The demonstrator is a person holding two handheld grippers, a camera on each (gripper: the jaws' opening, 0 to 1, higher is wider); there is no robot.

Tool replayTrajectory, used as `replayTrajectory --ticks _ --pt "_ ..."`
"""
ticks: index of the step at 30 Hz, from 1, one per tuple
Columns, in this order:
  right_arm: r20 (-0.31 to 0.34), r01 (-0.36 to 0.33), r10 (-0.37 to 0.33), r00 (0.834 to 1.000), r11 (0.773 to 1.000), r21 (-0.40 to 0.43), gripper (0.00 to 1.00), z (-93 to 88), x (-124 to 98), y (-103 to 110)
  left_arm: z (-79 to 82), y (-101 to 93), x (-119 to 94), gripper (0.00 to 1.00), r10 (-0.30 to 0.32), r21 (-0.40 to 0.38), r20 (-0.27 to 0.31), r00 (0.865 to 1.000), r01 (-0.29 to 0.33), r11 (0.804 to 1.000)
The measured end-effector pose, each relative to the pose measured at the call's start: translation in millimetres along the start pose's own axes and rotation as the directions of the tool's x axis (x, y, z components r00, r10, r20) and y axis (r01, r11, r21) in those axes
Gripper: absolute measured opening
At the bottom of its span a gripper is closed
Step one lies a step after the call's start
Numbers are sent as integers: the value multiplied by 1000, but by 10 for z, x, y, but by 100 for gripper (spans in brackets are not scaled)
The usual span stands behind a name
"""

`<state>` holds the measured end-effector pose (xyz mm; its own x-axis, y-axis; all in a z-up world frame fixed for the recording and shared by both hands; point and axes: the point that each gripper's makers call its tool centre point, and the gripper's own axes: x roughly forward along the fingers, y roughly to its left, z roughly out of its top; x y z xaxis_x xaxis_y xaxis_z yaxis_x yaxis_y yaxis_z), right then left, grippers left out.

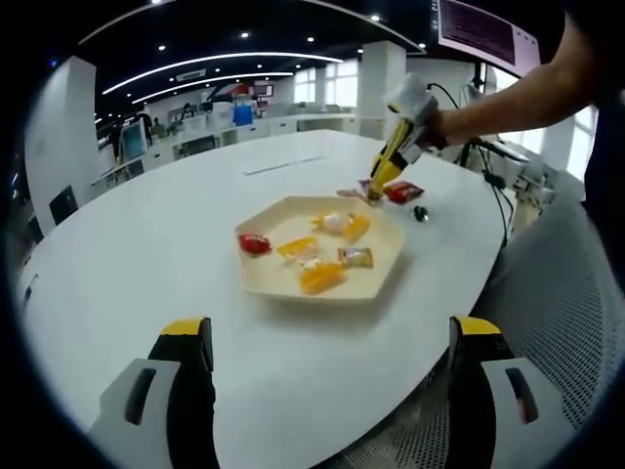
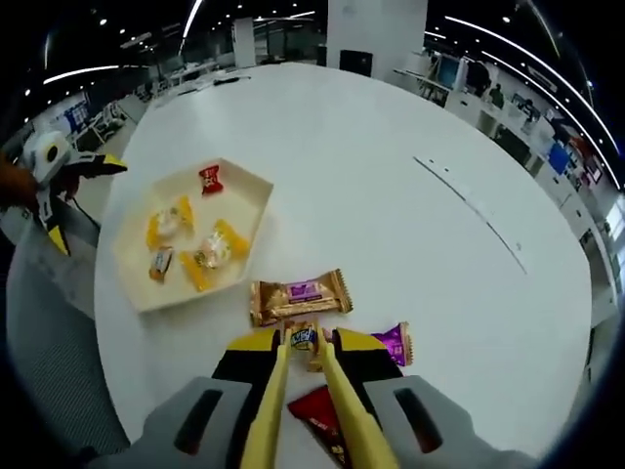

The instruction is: Place the target food into the container with the food tongs after gripping and lifting it, then release it inside without dropping or visibly crushing the food.

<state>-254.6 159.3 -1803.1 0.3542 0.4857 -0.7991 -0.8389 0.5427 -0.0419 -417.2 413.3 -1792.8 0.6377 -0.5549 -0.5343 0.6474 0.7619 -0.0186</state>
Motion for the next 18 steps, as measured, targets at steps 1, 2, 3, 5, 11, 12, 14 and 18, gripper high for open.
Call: replayTrajectory --ticks 1,2,3,5,11,12,14,18 --pt "2 4 -4 1000 1000 -3 20 13 -22 -13 1 0 1 97 0 -1 1 1000 0 1000" --pt "4 6 -6 1000 1000 -4 20 27 -40 -20 5 -3 -2 97 0 -3 1 1000 0 1000" --pt "7 7 -7 1000 1000 -3 20 42 -57 -24 7 -5 -4 98 -1 -4 1 1000 1 1000" --pt "10 11 -11 1000 1000 -5 20 72 -92 -49 22 -2 -1 99 -1 -9 11 1000 1 1000" --pt "20 22 -22 1000 1000 -17 20 160 -211 -84 51 -5 -1 99 -5 -18 27 1000 6 1000" --pt "19 23 -22 1000 1000 -16 20 167 -221 -89 56 -8 -3 99 -6 -20 29 1000 7 1000" --pt "21 27 -26 999 999 -20 20 192 -248 -102 68 -13 -6 99 -7 -18 34 999 8 1000" --pt "22 34 -33 999 999 -24 21 221 -287 -123 84 -10 -11 99 -6 -19 43 999 7 1000"
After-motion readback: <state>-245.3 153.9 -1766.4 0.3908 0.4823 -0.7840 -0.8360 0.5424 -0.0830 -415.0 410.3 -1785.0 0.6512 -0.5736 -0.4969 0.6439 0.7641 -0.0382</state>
